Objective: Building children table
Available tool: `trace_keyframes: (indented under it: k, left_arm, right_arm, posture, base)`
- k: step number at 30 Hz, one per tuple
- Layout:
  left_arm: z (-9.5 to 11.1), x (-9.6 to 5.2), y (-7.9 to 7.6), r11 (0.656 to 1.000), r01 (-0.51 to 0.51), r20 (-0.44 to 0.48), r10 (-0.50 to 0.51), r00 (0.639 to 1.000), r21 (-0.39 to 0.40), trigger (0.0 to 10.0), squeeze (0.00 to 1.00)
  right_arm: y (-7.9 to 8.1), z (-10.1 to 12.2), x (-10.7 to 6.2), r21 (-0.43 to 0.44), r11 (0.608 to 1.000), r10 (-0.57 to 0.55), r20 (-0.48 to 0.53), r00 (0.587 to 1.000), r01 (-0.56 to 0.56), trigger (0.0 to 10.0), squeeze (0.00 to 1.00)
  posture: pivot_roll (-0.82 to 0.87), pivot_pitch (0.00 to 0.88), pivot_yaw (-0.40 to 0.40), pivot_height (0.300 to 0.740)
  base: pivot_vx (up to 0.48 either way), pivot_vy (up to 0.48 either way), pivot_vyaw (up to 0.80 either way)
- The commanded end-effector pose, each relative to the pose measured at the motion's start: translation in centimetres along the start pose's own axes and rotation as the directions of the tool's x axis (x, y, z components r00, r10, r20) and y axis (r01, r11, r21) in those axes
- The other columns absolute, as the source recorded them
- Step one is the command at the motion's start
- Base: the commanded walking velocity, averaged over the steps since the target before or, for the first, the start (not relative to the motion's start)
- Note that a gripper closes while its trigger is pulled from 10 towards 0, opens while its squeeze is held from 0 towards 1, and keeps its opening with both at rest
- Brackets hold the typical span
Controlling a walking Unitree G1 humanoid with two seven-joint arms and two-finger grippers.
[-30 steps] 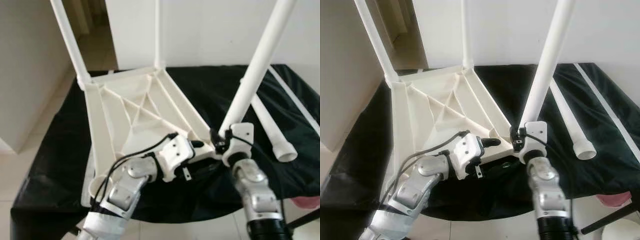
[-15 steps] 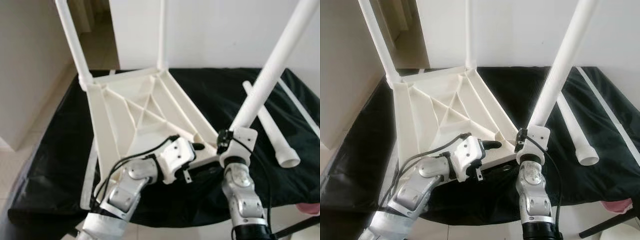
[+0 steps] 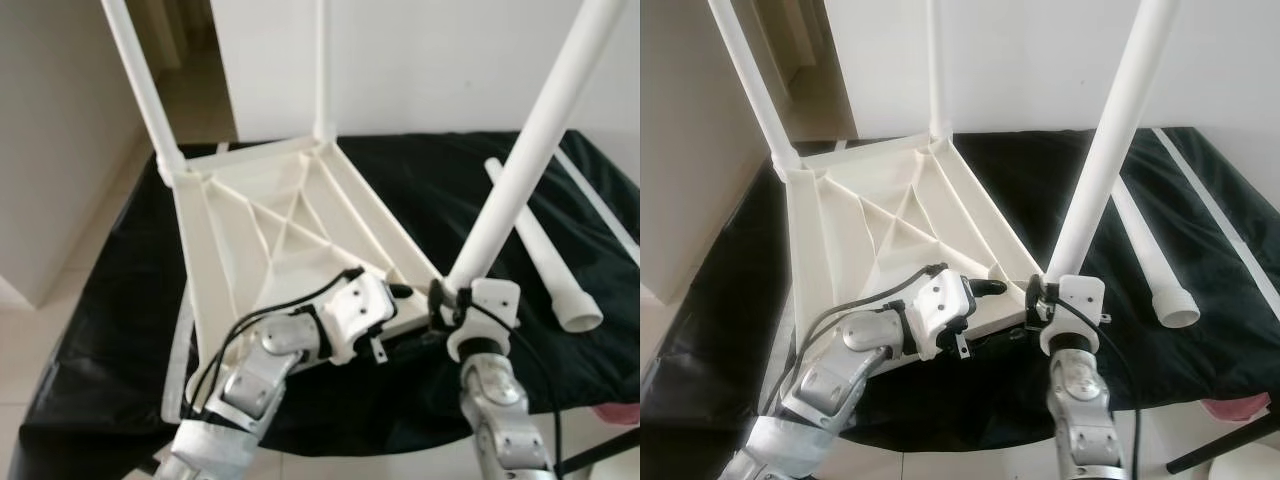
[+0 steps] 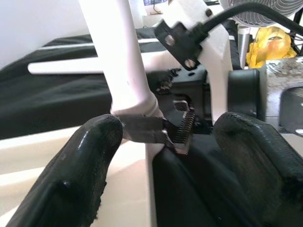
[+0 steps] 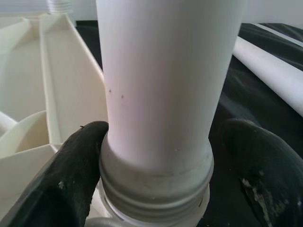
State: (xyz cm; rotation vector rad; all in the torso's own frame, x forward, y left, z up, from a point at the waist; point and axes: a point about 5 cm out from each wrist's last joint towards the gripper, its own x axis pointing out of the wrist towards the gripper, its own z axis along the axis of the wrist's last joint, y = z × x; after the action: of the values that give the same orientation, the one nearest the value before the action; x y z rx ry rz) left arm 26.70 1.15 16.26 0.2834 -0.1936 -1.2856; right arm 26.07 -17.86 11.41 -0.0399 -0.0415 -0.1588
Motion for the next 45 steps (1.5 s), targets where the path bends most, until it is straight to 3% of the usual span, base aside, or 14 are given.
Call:
trace_keyframes:
  k: [1,2,3,4,5,6,14,20,25,34,38,45]
  left_arm:
    - [-0.3,0.0,0.5,0.999,-0.045,-0.017,0.046,0.999,0.021,10.0,0.0]
    - [-0.4,0.0,0.5,0.999,-0.045,-0.02,0.045,0.999,0.028,10.0,0.0]
    - [-0.3,0.1,0.6,0.998,-0.044,-0.021,0.045,0.999,0.046,10.0,0.0]
    - [-0.3,0.1,0.6,0.998,-0.044,-0.021,0.045,0.999,0.046,10.0,0.0]
    - [0.1,0.1,0.7,0.997,-0.057,-0.002,0.057,0.998,0.048,10.0,0.0]
    - [0.5,0.1,0.7,0.997,-0.064,0.014,0.063,0.998,0.047,10.0,0.0]
    - [0.5,0.0,0.7,0.997,-0.058,0.01,0.058,0.998,0.045,10.0,0.0]
    - [0.5,0.9,0.6,0.998,-0.063,0.029,0.063,0.998,0.024,10.0,0.0]
    - [0.5,1.4,0.8,0.99,-0.139,0.083,0.138,0.987,0.004,10.0,0.0]
    - [-0.4,0.8,1.5,0.978,-0.208,0.065,0.208,0.976,-0.021,10.0,0.0]
    - [-1.5,0.4,1.6,0.956,-0.291,0.026,0.29,0.957,0.03,10.0,0.0]
    - [-2.7,-0.3,1.2,0.943,-0.318,-0.034,0.322,0.946,0.101,10.0,0.0]
  right_arm:
    - [-0.6,0.3,0.0,-0.001,1.0,-0.003,0.029,1.0,0.003,10.0,1.0]
    - [-0.7,0.3,0.0,-0.004,1.0,-0.001,0.032,0.999,0.001,10.0,1.0]
    - [-0.9,0.3,0.0,-0.002,1.0,-0.004,0.029,1.0,0.004,10.0,0.84]
    - [-0.9,0.3,0.0,-0.002,1.0,-0.004,0.029,1.0,0.004,10.0,0.84]
    - [-0.9,0.3,0.0,-0.001,1.0,0.017,0.035,0.999,-0.017,10.0,0.05]
    - [-1.1,0.4,-0.1,0.008,0.999,0.032,0.045,0.998,-0.032,10.0,0.0]
    - [-1.1,0.7,0.1,0.045,0.993,0.102,0.073,0.992,-0.106,10.0,0.0]
    - [-0.9,1.2,0.9,0.048,0.981,0.182,0.108,0.977,-0.188,10.0,0.0]
    - [-0.4,1.0,1.0,0.019,0.972,0.229,0.108,0.967,-0.232,10.0,0.0]
    - [0.7,0.3,0.7,0.052,0.963,0.258,0.095,0.962,-0.264,10.0,0.0]
    - [1.1,-0.3,0.5,0.047,0.956,0.286,0.08,0.955,-0.291,10.0,0.0]
    - [0.8,-0.5,0.7,0.027,0.949,0.312,0.074,0.947,-0.315,10.0,0.0]
  posture:
    - [-0.09,0.0,0.024,0.74]
    - [-0.09,0.0,0.024,0.74]
    - [-0.09,0.0,0.03,0.74]
    - [-0.09,0.0,0.03,0.74]
    - [-0.09,0.001,0.031,0.74]
    - [-0.09,0.0,0.031,0.74]
    - [-0.1,0.0,0.033,0.74]
    - [-0.13,0.0,0.051,0.74]
    - [-0.15,0.0,0.048,0.74]
    - [-0.13,0.007,0.034,0.74]
    - [-0.12,0.02,0.03,0.74]
    - [-0.09,0.035,0.02,0.74]
  base:
    - [0.0,0.0,0.0]
    - [0.0,0.0,0.0]
    - [0.0,0.0,0.0]
    - [0.0,0.0,0.0]
    - [0.0,0.0,0.0]
    - [0.0,0.0,0.0]
    - [0.0,0.0,0.0]
    - [0.0,0.0,0.0]
    - [0.0,0.0,0.0]
    - [0.0,0.0,0.0]
    - [0.0,0.0,0.0]
    - [0.0,0.0,0.0]
